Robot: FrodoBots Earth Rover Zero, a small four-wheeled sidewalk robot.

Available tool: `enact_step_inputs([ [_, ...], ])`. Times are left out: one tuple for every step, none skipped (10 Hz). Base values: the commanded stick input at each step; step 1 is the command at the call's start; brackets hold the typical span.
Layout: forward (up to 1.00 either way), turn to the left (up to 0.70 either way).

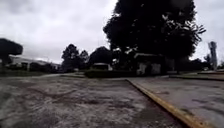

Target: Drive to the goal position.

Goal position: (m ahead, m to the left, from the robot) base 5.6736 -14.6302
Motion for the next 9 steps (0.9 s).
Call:
enact_step_inputs([
  [0.70,0.00],
  [0.70,0.00],
  [0.70,0.00],
  [0.70,0.00],
  [0.70,0.00],
  [0.70,0.00],
  [0.70,0.00],
  [0.70,0.00],
  [0.70,0.00],
])
